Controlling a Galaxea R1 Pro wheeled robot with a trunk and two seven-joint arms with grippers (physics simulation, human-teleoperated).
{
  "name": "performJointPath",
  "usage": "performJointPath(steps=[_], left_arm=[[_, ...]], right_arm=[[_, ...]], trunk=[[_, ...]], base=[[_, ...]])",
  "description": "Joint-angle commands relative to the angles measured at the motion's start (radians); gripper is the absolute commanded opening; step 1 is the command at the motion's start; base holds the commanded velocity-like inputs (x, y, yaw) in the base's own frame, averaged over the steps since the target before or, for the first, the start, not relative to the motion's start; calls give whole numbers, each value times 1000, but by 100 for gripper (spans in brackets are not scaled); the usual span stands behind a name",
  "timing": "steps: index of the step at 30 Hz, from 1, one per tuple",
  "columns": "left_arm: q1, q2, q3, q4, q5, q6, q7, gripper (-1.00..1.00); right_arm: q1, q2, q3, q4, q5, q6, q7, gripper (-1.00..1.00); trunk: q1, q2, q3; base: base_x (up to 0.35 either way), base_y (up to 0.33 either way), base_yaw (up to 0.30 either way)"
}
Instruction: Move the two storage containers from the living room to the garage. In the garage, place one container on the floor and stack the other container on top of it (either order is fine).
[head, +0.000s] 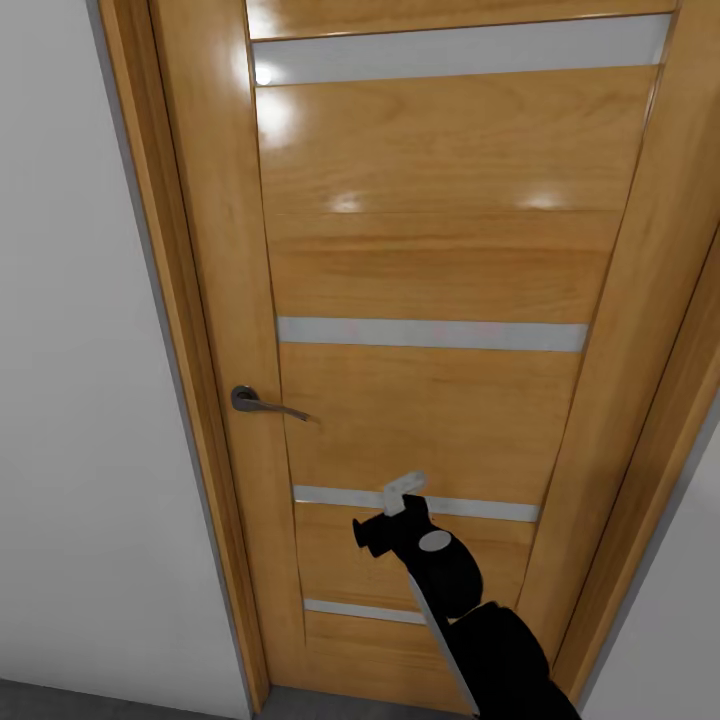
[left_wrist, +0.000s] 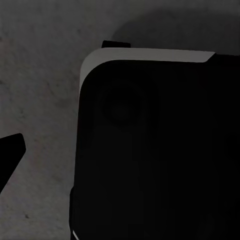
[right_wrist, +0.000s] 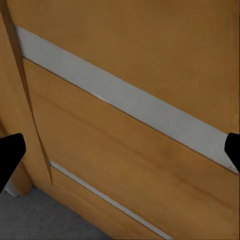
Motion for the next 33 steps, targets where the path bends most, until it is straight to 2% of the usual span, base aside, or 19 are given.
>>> performJointPath(steps=[1, 7, 8, 10, 11, 13, 14, 18, 26, 31, 33], left_arm=[[0, 0, 0, 0, 9, -2, 0, 100], [0, 0, -1, 0, 9, -2, 0, 100], [0, -1, -1, 0, 9, -2, 0, 100], [0, 0, -1, 0, 9, -2, 0, 100], [0, 0, -1, 0, 9, -2, 0, 100], [0, 0, -1, 0, 9, -2, 0, 100], [0, 0, -1, 0, 9, -2, 0, 100], [0, 0, -1, 0, 9, -2, 0, 100], [0, 0, -1, 0, 9, -2, 0, 100], [0, 0, -1, 0, 9, -2, 0, 100], [0, 0, -1, 0, 9, -2, 0, 100]], right_arm=[[-8, 0, 1, -1, 4, 6, -2, 100], [-75, 3, 1, 4, 16, 6, -3, 100], [-101, 28, 1, 8, 83, 6, -16, 100], [-107, 46, 1, 10, 154, 6, -38, 100], [-110, 46, 1, 12, 241, 5, -64, 100], [-117, 46, 1, 23, 283, 3, -76, 100], [-167, 46, -1, 84, 299, -4, -82, 100], [-259, 46, -6, 230, 302, -39, -85, 100], [-365, 46, -10, 416, 300, -100, -91, 100], [-438, 46, -11, 550, 292, -151, -139, 100], [-465, 46, -11, 593, 273, -166, -155, 100]], trunk=[[0, -1, -1], [0, -1, -1], [0, -1, -1], [0, -1, -1], [0, -1, -1], [0, -1, -1], [0, -1, -1], [0, -1, -1], [0, -1, -1], [0, -1, -1], [0, -1, -1]], base=[[0, 0, 0], [0, 0, 0], [0, 0, 0], [0, 0, 0], [0, 0, 0], [0, 0, 0], [0, 0, 0], [0, 0, 0], [0, 0, 0], [0, 0, 0], [0, 0, 0]])
